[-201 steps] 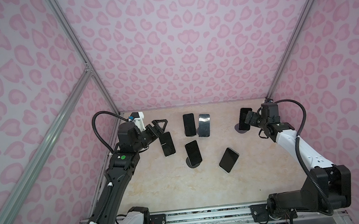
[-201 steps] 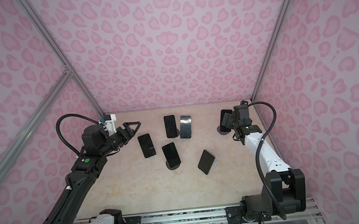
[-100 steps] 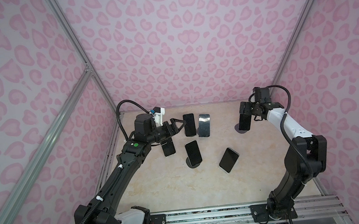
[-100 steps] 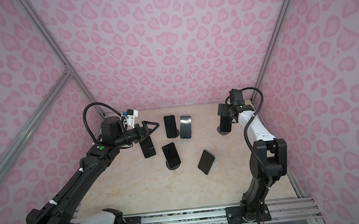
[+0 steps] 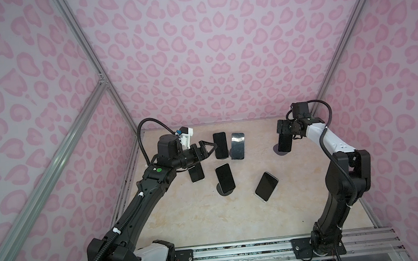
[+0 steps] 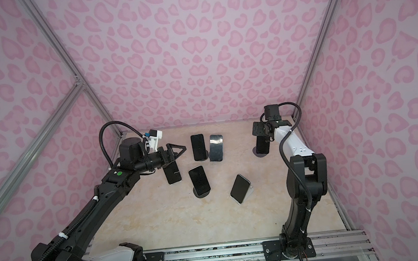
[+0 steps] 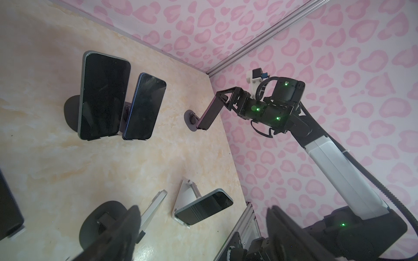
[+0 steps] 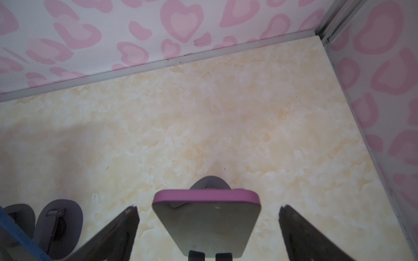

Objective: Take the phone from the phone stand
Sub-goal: 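Close the right gripper, lift the phone off while the left arm reaches forward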

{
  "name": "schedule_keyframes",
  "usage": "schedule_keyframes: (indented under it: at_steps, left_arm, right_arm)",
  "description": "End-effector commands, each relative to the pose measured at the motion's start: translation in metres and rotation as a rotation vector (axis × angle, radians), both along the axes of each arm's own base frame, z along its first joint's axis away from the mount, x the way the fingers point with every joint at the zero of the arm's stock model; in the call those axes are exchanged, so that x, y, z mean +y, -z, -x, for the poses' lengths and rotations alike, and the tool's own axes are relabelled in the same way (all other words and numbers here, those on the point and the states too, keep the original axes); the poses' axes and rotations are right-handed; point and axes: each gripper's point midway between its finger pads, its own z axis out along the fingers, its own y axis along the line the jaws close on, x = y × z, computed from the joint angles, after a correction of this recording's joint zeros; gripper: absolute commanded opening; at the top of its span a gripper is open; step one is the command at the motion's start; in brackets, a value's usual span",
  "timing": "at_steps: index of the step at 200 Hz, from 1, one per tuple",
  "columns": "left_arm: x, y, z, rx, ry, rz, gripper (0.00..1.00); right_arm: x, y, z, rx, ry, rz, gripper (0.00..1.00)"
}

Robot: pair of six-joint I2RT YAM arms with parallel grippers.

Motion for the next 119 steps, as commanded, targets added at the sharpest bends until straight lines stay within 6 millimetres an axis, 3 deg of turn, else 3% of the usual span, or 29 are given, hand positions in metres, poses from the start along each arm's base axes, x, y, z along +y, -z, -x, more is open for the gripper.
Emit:
schedule_keyframes:
  at_steps: [1, 68, 119]
  left_arm:
    - [-0.002, -0.009, 0.002, -0.039, 0.020, 0.012, 0.90]
    - [-0.002, -0.010, 0.003, -0.047, 0.020, 0.011, 0.90]
    - [0.000, -0.014, 0.005, -0.069, 0.017, 0.010, 0.90]
  right_arm:
    - [-0.002, 0.011, 0.003, 0.039, 0.023, 0.018, 1.00]
    - [0.006, 0.022, -0.003, 0.041, 0.019, 0.005, 0.95]
    - [0.006, 0.033, -0.005, 0.051, 0.027, 0.003, 0.85]
